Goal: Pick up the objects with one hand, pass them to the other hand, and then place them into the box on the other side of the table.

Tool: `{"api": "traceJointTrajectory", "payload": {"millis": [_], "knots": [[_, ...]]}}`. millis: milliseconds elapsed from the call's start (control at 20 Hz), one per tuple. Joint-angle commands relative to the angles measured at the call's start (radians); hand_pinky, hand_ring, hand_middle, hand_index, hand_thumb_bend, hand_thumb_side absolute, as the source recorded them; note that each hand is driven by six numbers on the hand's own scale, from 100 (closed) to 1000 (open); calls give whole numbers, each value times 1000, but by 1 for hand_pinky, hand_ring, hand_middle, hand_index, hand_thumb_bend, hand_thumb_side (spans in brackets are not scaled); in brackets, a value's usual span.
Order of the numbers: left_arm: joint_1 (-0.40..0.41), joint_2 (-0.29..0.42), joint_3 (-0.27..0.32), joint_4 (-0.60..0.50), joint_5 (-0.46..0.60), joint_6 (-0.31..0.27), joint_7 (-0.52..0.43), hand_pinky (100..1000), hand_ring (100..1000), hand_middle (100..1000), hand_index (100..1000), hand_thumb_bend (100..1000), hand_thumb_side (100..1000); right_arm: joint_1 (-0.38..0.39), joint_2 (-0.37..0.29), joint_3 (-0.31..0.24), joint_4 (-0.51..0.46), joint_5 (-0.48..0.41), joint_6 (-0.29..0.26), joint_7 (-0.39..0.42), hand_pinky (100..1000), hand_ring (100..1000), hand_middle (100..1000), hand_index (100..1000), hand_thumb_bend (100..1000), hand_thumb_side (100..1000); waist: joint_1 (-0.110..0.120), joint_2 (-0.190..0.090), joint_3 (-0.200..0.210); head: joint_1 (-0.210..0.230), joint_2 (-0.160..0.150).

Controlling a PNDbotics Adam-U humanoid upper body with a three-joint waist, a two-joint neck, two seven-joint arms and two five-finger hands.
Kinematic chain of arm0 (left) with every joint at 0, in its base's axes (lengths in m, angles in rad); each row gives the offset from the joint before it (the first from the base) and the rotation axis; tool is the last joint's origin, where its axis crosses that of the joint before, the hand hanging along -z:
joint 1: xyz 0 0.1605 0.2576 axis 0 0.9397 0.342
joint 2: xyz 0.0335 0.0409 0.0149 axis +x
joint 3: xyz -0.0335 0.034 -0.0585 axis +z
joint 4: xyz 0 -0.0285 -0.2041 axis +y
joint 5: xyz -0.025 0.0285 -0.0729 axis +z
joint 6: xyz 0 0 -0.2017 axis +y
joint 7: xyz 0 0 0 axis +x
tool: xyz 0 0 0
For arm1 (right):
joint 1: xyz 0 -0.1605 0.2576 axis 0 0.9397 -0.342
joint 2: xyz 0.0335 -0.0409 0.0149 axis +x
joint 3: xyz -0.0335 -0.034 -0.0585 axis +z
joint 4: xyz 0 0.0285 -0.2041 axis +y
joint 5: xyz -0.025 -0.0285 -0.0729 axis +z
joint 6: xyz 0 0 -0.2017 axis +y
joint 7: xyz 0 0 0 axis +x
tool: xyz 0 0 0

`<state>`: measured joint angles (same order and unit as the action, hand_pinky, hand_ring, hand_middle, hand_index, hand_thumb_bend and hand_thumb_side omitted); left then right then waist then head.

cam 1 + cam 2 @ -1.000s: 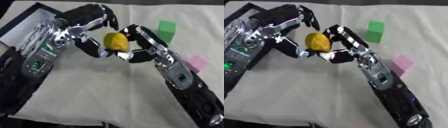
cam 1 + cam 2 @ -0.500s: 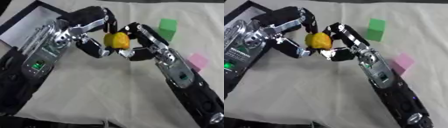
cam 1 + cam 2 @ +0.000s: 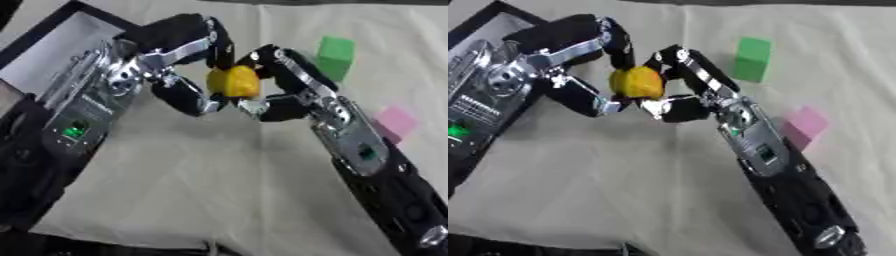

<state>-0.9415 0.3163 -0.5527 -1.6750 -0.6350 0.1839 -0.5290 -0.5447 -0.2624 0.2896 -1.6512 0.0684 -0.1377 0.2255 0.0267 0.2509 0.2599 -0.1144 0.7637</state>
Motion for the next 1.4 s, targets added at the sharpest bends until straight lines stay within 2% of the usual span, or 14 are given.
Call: {"api": "traceJointTrajectory", "payload": {"millis": [50, 300, 800, 1100, 1400], "knots": [[-23, 2, 10, -27, -8, 10, 24, 708, 543, 464, 506, 248, 100, -9, -8, 5, -12, 25, 0, 14, 410, 733, 347, 509, 345, 100, 2, -16, -1, 5, -7], [-26, 2, 20, -35, -40, 21, 42, 689, 524, 441, 480, 278, 100, -13, -18, -2, -11, 77, 0, 37, 454, 789, 421, 588, 437, 100, 3, -18, -3, 8, -7], [-29, 4, 36, -39, -99, 29, 60, 671, 513, 428, 467, 334, 100, -18, -25, -17, -3, 176, -13, 80, 509, 864, 539, 700, 525, 100, 3, -21, -3, 15, -14], [-26, 6, 39, -44, -95, 36, 37, 668, 509, 424, 460, 330, 100, -15, -24, -28, 11, 234, -21, 62, 524, 888, 584, 743, 602, 100, 2, -22, -3, 18, -14], [-16, 21, 49, -80, -94, 40, -1, 668, 509, 424, 458, 345, 100, -7, -28, -38, 22, 278, 12, 12, 522, 892, 596, 755, 621, 100, 3, -24, -2, 23, -9]]}}
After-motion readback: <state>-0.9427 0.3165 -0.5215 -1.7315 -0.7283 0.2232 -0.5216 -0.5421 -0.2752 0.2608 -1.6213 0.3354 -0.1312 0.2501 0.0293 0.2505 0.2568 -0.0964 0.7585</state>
